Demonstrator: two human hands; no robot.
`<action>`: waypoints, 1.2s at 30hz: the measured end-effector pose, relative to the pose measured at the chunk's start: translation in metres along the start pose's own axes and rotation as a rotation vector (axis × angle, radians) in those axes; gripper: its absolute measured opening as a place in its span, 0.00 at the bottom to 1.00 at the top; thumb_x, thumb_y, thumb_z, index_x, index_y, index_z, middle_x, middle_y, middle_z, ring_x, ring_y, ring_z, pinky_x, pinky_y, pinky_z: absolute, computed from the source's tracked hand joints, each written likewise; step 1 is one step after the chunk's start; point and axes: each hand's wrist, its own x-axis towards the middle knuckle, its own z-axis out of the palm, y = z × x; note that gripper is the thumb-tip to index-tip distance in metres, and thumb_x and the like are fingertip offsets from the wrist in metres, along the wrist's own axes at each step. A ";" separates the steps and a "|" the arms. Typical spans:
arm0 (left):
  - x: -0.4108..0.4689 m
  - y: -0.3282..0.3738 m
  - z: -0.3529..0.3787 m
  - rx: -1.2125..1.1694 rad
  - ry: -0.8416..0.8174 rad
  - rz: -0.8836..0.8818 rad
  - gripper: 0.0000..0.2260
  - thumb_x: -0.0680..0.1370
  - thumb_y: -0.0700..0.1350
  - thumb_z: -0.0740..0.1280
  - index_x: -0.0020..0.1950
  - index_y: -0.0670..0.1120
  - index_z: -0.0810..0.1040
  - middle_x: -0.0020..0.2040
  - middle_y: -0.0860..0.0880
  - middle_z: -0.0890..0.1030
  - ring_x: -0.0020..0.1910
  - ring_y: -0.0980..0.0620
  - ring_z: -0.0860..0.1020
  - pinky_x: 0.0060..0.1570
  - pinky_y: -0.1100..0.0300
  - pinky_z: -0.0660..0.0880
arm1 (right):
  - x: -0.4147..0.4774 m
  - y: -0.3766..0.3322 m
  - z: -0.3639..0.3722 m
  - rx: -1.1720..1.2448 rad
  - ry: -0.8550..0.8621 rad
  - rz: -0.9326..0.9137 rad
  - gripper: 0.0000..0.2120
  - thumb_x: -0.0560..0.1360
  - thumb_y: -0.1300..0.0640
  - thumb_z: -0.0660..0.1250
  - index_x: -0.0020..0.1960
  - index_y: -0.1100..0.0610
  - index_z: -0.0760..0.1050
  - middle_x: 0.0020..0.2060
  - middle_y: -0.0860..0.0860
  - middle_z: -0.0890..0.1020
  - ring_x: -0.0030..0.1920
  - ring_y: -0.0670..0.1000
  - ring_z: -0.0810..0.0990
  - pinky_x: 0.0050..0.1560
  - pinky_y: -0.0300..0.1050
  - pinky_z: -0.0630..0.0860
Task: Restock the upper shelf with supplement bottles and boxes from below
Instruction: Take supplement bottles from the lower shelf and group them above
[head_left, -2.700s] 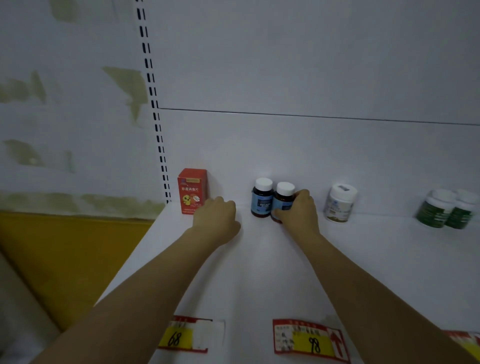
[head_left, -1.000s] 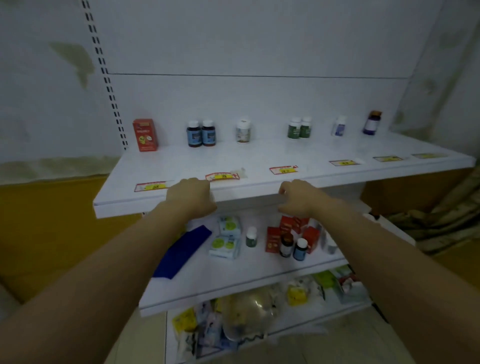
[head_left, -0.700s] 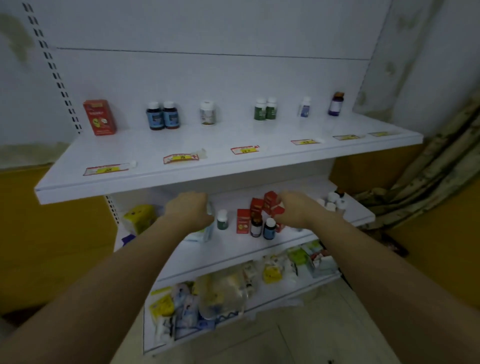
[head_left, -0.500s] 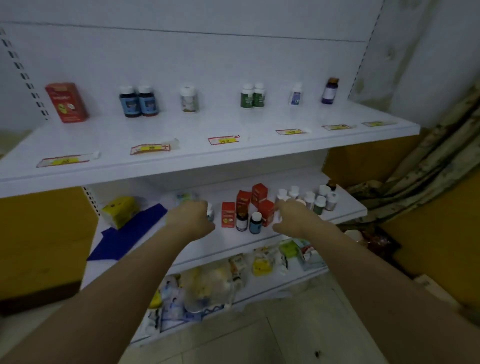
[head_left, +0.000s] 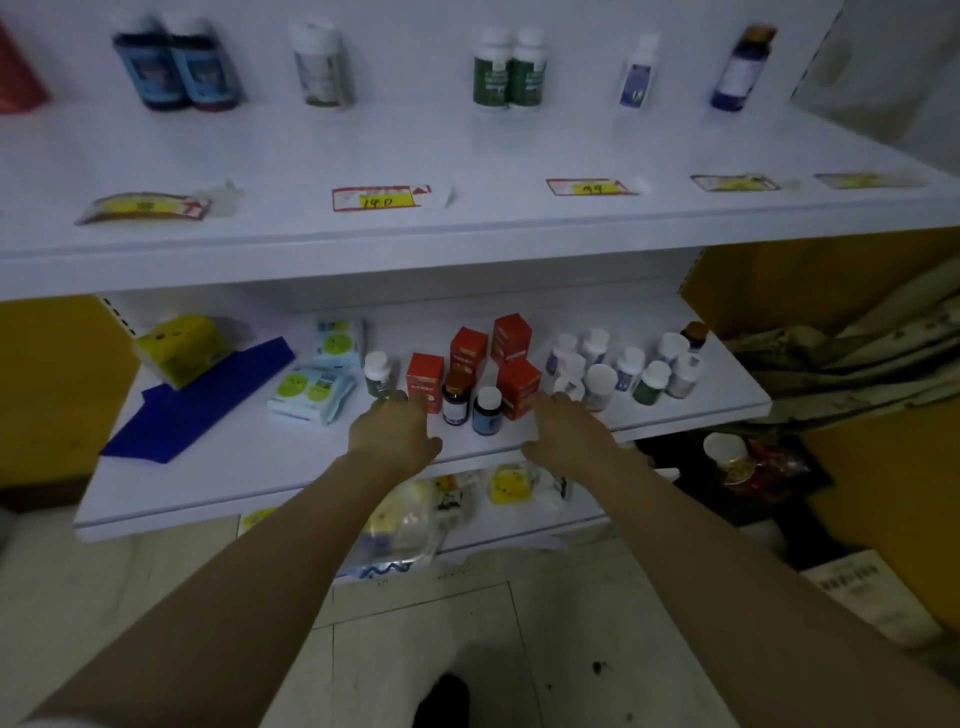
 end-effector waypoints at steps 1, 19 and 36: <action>0.010 0.001 0.006 -0.002 -0.003 -0.002 0.22 0.75 0.53 0.65 0.64 0.43 0.69 0.61 0.42 0.74 0.59 0.42 0.74 0.50 0.53 0.73 | 0.011 0.003 0.003 -0.006 -0.008 0.003 0.27 0.76 0.53 0.65 0.71 0.59 0.62 0.63 0.60 0.71 0.61 0.60 0.72 0.58 0.50 0.72; 0.162 0.018 0.084 -0.142 -0.057 -0.046 0.18 0.77 0.44 0.63 0.65 0.43 0.66 0.56 0.40 0.76 0.53 0.39 0.77 0.46 0.48 0.74 | 0.162 0.025 0.085 0.075 -0.129 0.081 0.35 0.76 0.51 0.66 0.76 0.58 0.53 0.66 0.60 0.71 0.64 0.60 0.74 0.61 0.52 0.74; 0.139 0.018 0.102 -0.516 0.083 -0.001 0.19 0.70 0.45 0.74 0.58 0.43 0.74 0.57 0.40 0.70 0.54 0.41 0.71 0.50 0.53 0.71 | 0.137 0.040 0.077 0.448 0.127 -0.003 0.22 0.74 0.53 0.69 0.64 0.61 0.68 0.53 0.58 0.79 0.53 0.58 0.78 0.46 0.47 0.75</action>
